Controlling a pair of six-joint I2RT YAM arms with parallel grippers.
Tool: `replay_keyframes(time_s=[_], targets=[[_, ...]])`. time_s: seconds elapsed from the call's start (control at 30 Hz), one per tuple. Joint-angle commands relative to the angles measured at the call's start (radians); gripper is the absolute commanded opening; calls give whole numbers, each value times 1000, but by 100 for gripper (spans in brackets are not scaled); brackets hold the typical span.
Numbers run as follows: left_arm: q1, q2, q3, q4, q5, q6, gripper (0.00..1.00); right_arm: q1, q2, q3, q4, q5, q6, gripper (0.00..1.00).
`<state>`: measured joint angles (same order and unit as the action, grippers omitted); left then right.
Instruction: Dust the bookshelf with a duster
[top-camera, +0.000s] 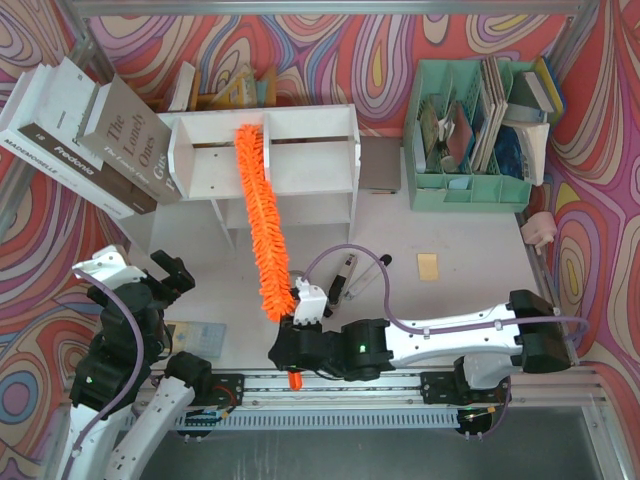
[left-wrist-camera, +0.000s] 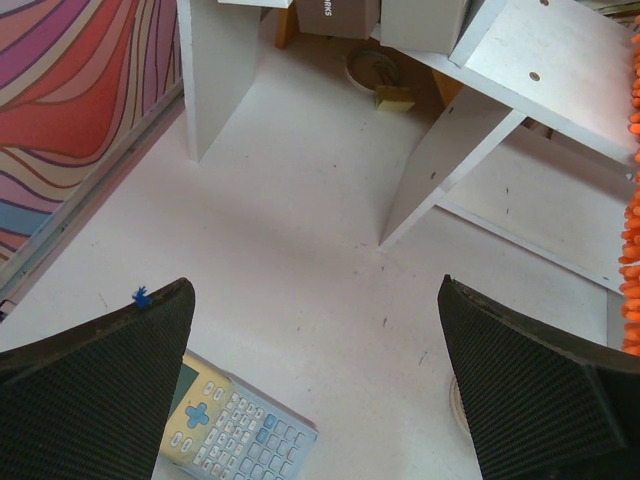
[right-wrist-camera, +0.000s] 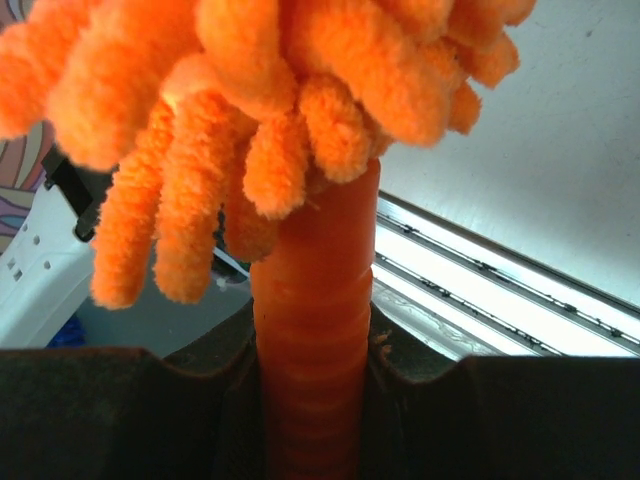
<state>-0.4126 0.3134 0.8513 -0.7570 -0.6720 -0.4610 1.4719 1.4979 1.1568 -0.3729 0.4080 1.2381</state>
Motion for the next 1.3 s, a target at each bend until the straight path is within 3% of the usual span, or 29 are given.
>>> replay_keyframes(time_s=[0.0,0.43,0.77,1.27], targets=[[-6,-8,15,-7,-18,-7,98,-15,43,43,60,-49,-36,0],[-7,-8,16,-7,-17,-7,98,-16,112,114,96,-130,-140,0],[-7,-8,15,-5,-18,-7,98,-12,-40,-17,75,27,-19,0],[-8,-4,15,-8,-22,-7,98,-13,137,177,114,-147,-232,0]])
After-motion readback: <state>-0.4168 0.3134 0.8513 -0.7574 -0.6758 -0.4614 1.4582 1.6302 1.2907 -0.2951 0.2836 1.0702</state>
